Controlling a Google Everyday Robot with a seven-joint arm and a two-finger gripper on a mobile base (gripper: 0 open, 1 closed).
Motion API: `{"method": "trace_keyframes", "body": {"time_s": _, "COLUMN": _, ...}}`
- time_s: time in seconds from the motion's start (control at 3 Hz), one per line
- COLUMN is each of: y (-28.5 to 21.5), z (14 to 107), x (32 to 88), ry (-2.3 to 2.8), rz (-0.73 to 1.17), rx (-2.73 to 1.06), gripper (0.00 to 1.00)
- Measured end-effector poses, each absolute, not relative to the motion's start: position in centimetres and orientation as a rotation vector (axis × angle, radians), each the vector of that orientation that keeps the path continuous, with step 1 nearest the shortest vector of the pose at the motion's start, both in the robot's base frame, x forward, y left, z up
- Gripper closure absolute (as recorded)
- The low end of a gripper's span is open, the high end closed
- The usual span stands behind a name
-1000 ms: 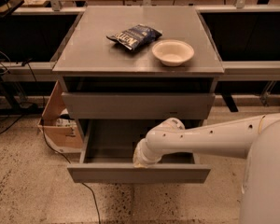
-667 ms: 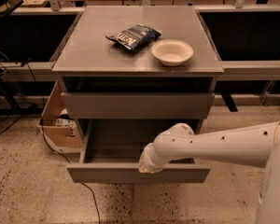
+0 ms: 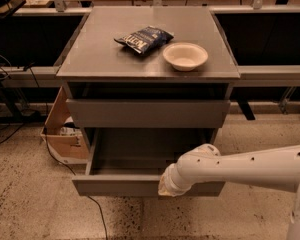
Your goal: Close middle drawer
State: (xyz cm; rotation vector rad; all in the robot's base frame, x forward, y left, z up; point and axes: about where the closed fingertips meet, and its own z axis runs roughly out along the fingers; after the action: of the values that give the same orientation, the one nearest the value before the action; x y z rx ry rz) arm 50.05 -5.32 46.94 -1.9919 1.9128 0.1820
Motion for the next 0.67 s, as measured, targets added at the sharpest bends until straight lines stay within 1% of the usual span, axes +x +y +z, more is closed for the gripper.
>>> {"method": "trace_keyframes", "body": {"time_s": 0.33, "y": -5.5, "z": 46.8, "x": 49.9, "ry": 1.918, "rz": 0.186, "rx": -1.989, "gripper": 1.00}}
{"method": "trace_keyframes", "body": {"time_s": 0.67, "y": -5.2, "z": 44.8, "x": 50.0, "ry": 1.927, "rz": 0.253, "rx": -1.946, "gripper": 1.00}}
